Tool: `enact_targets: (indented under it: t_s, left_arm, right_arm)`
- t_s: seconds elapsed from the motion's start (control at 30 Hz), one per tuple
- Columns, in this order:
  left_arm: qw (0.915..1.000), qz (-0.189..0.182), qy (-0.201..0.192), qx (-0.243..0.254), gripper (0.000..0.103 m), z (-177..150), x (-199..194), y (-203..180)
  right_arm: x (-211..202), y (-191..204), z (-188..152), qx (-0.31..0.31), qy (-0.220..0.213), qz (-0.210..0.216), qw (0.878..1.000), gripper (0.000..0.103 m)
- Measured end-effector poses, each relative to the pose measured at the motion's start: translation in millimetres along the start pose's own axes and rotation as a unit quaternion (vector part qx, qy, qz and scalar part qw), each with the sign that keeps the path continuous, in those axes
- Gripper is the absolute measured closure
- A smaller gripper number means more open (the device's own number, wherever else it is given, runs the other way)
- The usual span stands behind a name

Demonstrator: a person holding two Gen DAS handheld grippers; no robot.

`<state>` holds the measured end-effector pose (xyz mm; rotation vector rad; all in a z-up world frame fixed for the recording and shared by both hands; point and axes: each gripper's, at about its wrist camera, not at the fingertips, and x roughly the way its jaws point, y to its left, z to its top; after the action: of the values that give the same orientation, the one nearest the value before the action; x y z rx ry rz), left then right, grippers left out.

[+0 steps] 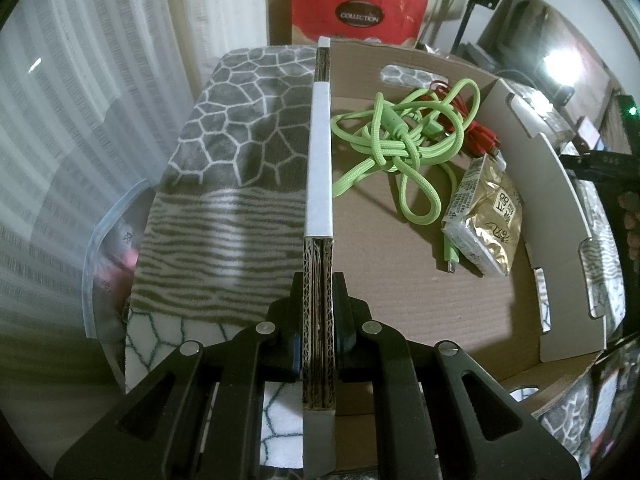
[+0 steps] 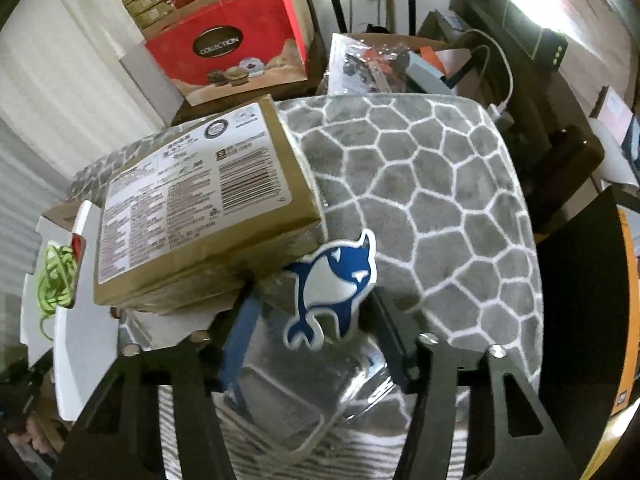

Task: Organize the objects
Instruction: 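Grasp the blue shark sticker with the right tool, then carry the shark sticker into the box and release it with the right tool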

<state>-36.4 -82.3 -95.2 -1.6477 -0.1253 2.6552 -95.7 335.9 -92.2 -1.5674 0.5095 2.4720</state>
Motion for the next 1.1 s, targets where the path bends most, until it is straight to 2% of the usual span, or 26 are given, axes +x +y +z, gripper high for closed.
enact_targets:
  t_s: [0.13,0.47,0.77,0.97,1.1]
  left_arm:
    - [1.0000,0.000,0.000,0.000,0.093,0.0,-0.1,0.2]
    - [1.0000,0.000,0.000,0.000,0.093,-0.6,-0.3,0.2]
    - [1.0000,-0.001,0.000,-0.002,0.093,-1.2,-0.3,0.0]
    - [1.0000,0.000,0.000,-0.002,0.093,-1.7,-0.1,0.4]
    - [1.0000,-0.001,0.000,-0.002,0.093,-1.2,0.0,0.4]
  right_arm:
    - [-1.2,0.0,1.4,0.004,0.002,0.006,1.000,0.067]
    - [-12.7,1.0,-1.5,0.005,-0.007,0.010,1.000,0.068]
    - [-56.6,2.0,-11.2,0.000,-0.037,0.009,0.999,0.068]
    - [-92.5,32.0,-14.4,-0.036,-0.070,0.033,0.996,0.068]
    - [-104.0,71.9,-14.9,-0.081,-0.081,0.061,0.992,0.068]
